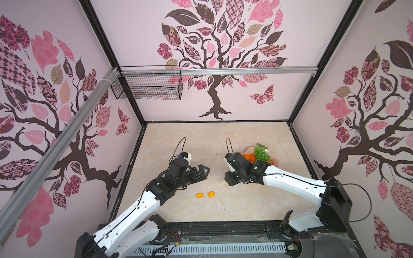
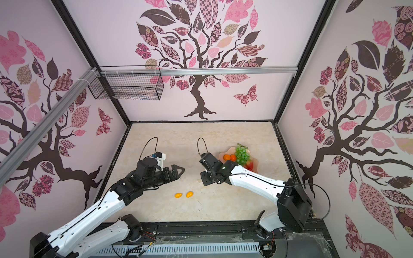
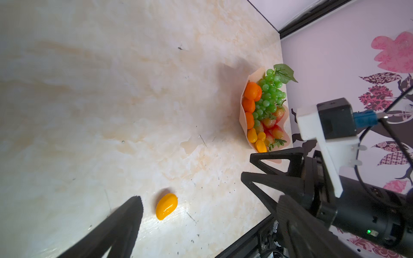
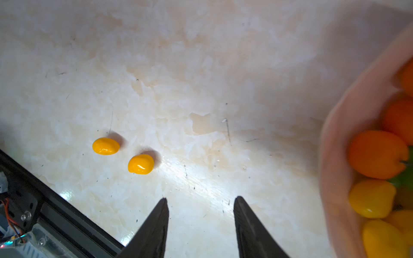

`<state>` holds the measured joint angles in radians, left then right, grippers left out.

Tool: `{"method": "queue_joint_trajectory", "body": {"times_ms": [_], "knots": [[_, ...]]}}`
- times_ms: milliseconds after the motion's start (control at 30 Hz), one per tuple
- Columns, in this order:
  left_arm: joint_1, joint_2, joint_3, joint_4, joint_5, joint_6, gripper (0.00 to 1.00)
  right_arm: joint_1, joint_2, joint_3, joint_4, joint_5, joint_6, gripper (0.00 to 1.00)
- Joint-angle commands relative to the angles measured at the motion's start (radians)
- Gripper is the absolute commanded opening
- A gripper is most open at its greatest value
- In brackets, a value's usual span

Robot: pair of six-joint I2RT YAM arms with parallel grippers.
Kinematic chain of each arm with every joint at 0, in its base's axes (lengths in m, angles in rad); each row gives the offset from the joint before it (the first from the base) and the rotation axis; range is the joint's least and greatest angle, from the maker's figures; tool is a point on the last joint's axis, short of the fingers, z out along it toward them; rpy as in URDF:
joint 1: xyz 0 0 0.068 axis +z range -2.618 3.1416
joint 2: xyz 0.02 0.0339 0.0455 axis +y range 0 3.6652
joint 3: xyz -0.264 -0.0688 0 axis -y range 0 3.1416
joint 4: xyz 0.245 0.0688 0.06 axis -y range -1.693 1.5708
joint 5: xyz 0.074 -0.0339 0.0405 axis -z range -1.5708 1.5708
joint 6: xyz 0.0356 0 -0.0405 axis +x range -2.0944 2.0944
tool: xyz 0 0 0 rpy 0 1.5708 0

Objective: Arrange fruit in a fruit bowl
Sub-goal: Pick up the fruit from the bottom-center of the table.

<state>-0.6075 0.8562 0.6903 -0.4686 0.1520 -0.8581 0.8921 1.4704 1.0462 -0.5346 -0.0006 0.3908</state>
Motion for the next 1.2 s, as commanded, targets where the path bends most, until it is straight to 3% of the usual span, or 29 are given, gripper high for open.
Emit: {"method": "queue_joint_trajectory", "body": {"times_ms": [0,300,567,967,1167], "knots": [[0.048,-0.086,-0.039,-0.085,0.016,-0.038,0.98,0.033,0.073,0.051,0.044,-0.087,-0.036,0.52],[0.240,-0.286,-0.054,-0.283,0.127,-0.074,0.98,0.151,0.249,0.151,0.144,-0.144,-0.156,0.55],[0.384,-0.345,-0.043,-0.392,0.210,-0.050,0.98,0.181,0.353,0.198,0.216,-0.195,-0.365,0.58],[0.443,-0.353,-0.057,-0.395,0.245,-0.061,0.98,0.185,0.417,0.169,0.297,-0.285,-0.643,0.60],[0.501,-0.378,-0.100,-0.362,0.309,-0.108,0.98,0.185,0.455,0.186,0.320,-0.269,-0.704,0.59]]}}
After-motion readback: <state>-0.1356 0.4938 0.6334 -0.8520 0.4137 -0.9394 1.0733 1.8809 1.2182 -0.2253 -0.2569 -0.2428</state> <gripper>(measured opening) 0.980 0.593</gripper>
